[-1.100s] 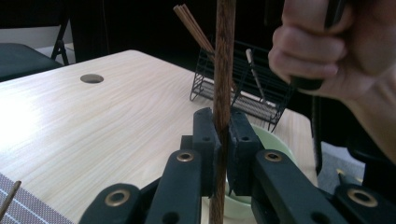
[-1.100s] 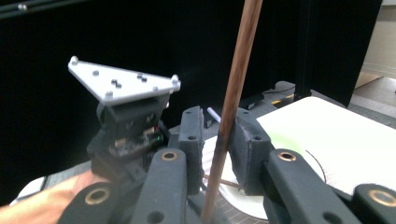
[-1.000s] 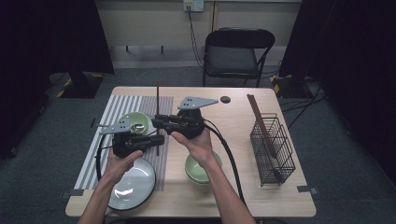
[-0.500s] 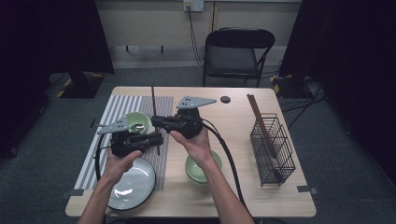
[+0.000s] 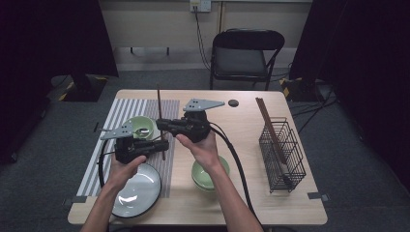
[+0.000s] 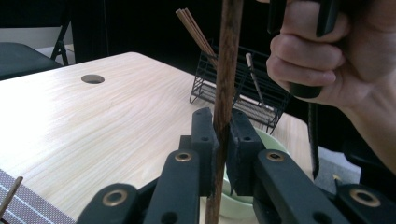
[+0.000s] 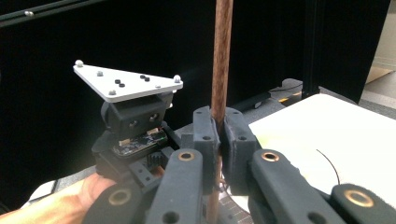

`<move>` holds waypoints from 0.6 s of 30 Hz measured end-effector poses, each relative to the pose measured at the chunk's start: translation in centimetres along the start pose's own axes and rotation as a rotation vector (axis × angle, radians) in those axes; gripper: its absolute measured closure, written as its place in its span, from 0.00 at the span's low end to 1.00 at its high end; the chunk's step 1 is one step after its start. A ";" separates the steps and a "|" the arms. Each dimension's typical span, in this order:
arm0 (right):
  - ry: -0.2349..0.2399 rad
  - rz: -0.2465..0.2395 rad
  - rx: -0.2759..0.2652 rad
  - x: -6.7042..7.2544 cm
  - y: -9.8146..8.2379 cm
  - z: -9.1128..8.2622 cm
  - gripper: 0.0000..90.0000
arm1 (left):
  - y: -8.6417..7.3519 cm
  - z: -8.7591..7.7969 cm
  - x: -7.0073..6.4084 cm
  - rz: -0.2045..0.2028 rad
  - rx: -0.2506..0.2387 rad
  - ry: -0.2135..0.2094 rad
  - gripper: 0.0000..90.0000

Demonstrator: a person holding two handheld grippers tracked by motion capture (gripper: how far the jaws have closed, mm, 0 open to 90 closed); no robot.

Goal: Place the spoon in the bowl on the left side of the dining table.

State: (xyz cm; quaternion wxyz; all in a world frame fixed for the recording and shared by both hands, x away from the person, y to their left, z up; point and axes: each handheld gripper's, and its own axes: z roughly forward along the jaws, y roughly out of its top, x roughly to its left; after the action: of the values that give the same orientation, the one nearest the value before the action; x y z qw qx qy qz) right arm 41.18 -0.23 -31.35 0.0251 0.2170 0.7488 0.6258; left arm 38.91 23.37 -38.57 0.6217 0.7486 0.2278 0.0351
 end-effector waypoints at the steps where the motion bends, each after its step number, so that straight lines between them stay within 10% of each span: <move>1: 0.002 0.001 0.004 0.0 -0.1 0.1 0.95 | 0.0 0.1 -0.1 -0.001 0.000 0.003 0.93; 18: -0.097 -0.028 -0.024 -0.9 1.3 -1.2 0.55 | -0.1 0.5 -0.5 0.007 0.033 -0.015 0.93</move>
State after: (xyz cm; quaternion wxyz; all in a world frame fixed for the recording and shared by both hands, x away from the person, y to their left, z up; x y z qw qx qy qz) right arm 42.02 -1.52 -30.05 0.0726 0.2364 0.7421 0.6229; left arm 38.59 22.69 -38.66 0.6107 0.7599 0.2211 0.0279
